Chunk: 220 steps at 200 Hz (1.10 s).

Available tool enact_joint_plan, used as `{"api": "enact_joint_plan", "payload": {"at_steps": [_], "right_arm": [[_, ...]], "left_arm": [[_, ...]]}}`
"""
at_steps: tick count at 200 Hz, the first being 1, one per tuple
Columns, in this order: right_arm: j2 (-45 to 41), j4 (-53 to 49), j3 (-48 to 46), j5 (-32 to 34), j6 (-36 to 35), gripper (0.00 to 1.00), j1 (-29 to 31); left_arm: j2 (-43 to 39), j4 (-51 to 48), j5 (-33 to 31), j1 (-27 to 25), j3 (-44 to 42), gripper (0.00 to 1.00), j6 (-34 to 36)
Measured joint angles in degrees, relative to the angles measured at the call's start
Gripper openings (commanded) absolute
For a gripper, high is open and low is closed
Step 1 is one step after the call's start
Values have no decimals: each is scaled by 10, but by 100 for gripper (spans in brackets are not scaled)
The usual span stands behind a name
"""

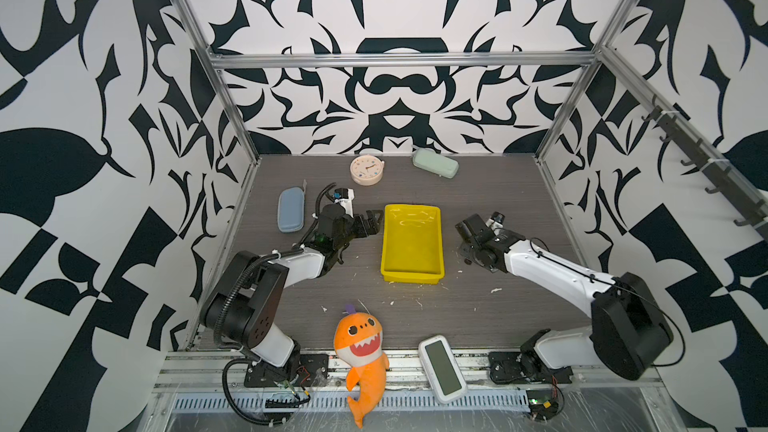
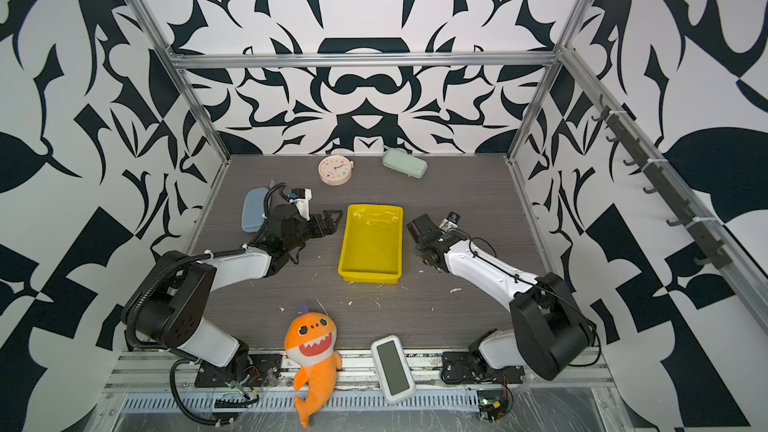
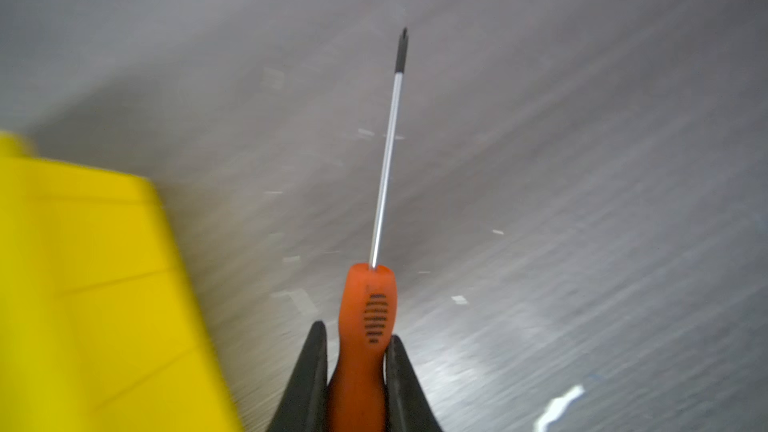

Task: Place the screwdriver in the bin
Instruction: 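Carry the screwdriver with the right gripper over the yellow bin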

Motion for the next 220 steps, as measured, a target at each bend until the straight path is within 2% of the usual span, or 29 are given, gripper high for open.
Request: {"api": "enact_joint_plan", "payload": {"at_steps": [34, 61, 87, 145, 200, 209, 220], "right_arm": [[37, -5, 99, 42, -3, 0, 85], [114, -6, 156, 68, -27, 0, 146], [193, -11, 205, 59, -53, 0, 184], [289, -43, 259, 21, -89, 0, 185], [307, -57, 283, 2, -102, 0, 184], [307, -59, 284, 1, -103, 4, 184], [307, -60, 286, 0, -103, 14, 184]], "left_arm": [[0, 0, 0, 0, 0, 100, 0], [0, 0, 0, 0, 0, 99, -1], [0, 0, 2, 0, 0, 99, -2], [0, 0, 2, 0, 0, 99, -2], [0, -1, 2, 0, 1, 99, -2], [1, -1, 2, 0, 2, 100, -2], [3, -1, 2, 0, 4, 100, -3]]}}
